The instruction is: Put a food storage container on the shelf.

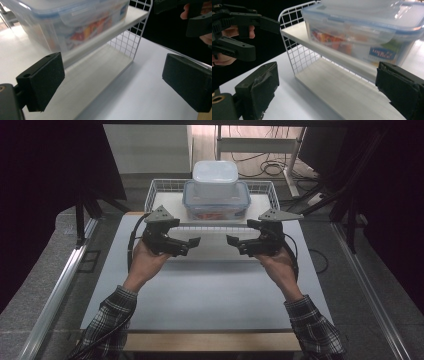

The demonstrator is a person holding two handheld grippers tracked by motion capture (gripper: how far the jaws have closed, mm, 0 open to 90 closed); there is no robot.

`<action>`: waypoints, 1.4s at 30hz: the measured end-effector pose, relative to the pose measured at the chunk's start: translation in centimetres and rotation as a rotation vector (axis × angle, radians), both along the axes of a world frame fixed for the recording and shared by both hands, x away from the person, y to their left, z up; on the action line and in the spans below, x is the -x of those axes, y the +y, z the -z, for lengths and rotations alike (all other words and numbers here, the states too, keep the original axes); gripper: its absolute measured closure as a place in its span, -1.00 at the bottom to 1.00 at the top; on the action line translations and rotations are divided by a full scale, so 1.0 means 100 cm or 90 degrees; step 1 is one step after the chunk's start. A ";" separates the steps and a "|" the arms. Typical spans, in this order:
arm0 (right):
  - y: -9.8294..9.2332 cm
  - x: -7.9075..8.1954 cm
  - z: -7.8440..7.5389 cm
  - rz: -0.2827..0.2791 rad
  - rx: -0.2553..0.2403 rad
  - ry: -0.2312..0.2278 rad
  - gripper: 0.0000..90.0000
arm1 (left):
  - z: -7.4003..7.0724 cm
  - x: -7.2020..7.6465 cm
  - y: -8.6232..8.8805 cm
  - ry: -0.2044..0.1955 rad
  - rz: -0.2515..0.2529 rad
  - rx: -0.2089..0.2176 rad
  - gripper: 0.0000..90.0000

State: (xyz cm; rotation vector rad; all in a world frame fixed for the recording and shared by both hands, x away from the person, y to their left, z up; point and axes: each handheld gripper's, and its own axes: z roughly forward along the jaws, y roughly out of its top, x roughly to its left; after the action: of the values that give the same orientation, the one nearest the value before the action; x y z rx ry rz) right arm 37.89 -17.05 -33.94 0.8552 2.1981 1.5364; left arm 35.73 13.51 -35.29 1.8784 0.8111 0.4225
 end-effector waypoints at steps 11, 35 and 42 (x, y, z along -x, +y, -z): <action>-0.001 0.004 0.026 -0.007 0.022 0.021 -0.92 | 0.032 0.004 0.000 0.025 0.001 -0.006 -0.89; -0.010 0.015 0.074 0.001 0.055 0.031 -0.96 | 0.092 0.027 0.009 0.043 -0.006 -0.014 -0.88; -0.012 0.021 0.089 0.005 0.062 0.044 -0.99 | 0.107 0.036 0.012 0.053 -0.003 -0.015 -0.90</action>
State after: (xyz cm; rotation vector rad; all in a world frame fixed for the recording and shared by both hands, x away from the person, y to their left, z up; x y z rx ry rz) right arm 35.74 -18.29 -42.85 0.8970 2.2948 1.4040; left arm 32.17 14.73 -45.96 1.9262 0.8690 0.3597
